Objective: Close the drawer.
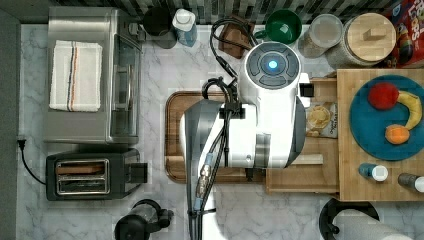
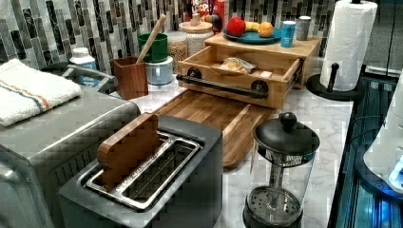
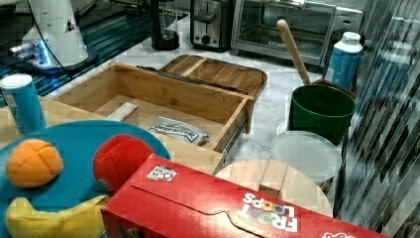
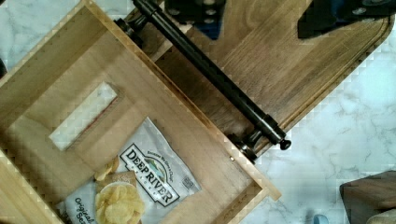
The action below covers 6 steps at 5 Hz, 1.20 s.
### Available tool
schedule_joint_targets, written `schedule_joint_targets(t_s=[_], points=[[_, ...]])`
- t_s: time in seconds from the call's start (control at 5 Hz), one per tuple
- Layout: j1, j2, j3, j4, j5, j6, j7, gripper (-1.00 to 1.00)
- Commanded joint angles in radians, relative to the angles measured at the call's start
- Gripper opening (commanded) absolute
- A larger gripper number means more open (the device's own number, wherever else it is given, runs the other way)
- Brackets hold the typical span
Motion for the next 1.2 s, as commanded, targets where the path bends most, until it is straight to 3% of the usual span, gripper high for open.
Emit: schedule_joint_targets(t_s=[0.2,0.4,1.2], points=[[0.000,0.001,0.000,0.000,-0.001,0.002,-0.014,-1.00],[0.005,0.001,0.011,0.011,0.012,-0.037,-0.107,1.00],[0.089,-0.141,0.107,-0.224,-0.037,0.102,-0.567,1.00]])
